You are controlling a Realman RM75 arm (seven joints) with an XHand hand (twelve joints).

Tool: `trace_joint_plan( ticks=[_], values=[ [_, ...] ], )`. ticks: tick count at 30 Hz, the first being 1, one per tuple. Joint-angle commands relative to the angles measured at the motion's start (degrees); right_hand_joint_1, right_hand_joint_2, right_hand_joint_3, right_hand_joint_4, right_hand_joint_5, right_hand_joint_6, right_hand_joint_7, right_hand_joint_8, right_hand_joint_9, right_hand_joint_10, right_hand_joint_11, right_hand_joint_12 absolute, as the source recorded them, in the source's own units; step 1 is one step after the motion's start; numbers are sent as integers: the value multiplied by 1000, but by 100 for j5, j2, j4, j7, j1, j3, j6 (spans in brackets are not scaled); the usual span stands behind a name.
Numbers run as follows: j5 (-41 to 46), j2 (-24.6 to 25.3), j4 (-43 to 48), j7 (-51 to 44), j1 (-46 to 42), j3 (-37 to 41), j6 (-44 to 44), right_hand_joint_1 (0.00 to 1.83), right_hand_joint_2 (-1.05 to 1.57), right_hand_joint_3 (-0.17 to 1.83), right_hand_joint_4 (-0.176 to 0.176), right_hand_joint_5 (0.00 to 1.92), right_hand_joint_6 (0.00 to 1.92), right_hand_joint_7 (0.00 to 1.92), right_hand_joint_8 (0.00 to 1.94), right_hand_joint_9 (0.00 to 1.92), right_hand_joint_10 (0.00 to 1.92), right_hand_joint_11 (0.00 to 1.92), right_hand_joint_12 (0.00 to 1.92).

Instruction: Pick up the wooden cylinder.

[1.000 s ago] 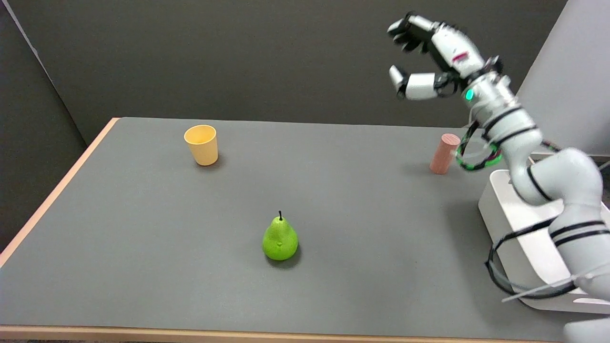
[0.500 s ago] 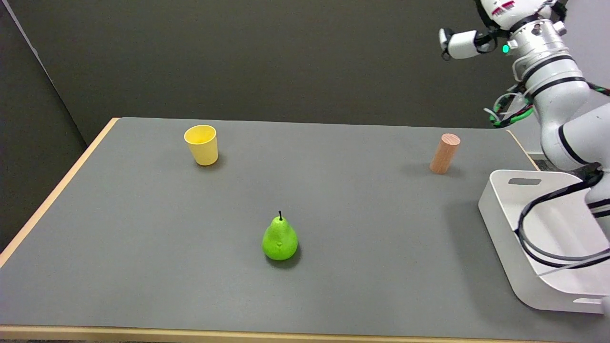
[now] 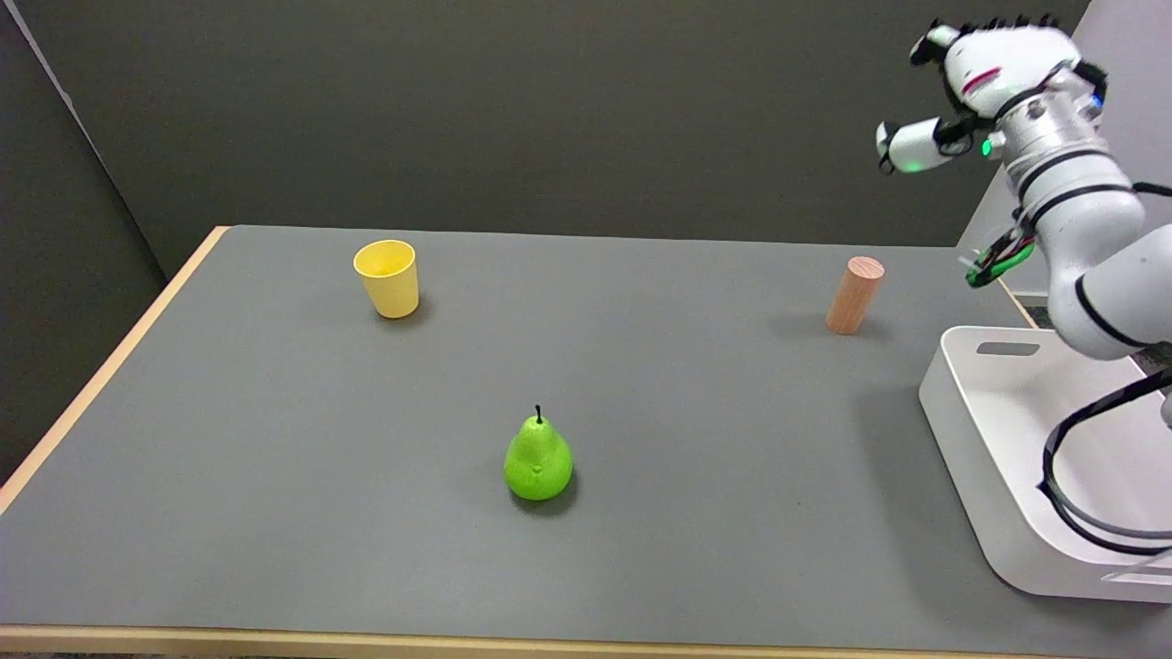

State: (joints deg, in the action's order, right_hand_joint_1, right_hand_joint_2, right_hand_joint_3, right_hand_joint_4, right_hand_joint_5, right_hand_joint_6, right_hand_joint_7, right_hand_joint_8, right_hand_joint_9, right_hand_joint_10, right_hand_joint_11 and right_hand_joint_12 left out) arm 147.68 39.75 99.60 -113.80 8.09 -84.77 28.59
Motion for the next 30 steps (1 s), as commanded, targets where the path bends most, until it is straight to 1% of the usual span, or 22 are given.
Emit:
trace_joint_plan(
  ticks=[1,5,10,17,25,30],
  values=[
    [7,-134,308,255,-341,-1186,900,505,622,898,60,323,593,492,521,424,966,445,1701],
    [7,-120,39,392,-341,-1330,970,465,611,900,63,324,606,496,537,430,963,459,1693],
    [7,-71,-574,705,-319,-1332,1009,445,596,915,66,321,618,492,550,438,949,464,1690],
    [15,119,-1284,734,-221,-1348,1025,421,615,890,71,327,606,493,517,426,959,469,1671],
    [15,421,-1678,734,-137,-1356,882,420,614,891,74,326,607,487,507,423,952,465,1669],
    [4,447,-1468,728,-90,-1334,817,414,612,891,78,328,612,486,505,422,950,464,1668]
  ],
)
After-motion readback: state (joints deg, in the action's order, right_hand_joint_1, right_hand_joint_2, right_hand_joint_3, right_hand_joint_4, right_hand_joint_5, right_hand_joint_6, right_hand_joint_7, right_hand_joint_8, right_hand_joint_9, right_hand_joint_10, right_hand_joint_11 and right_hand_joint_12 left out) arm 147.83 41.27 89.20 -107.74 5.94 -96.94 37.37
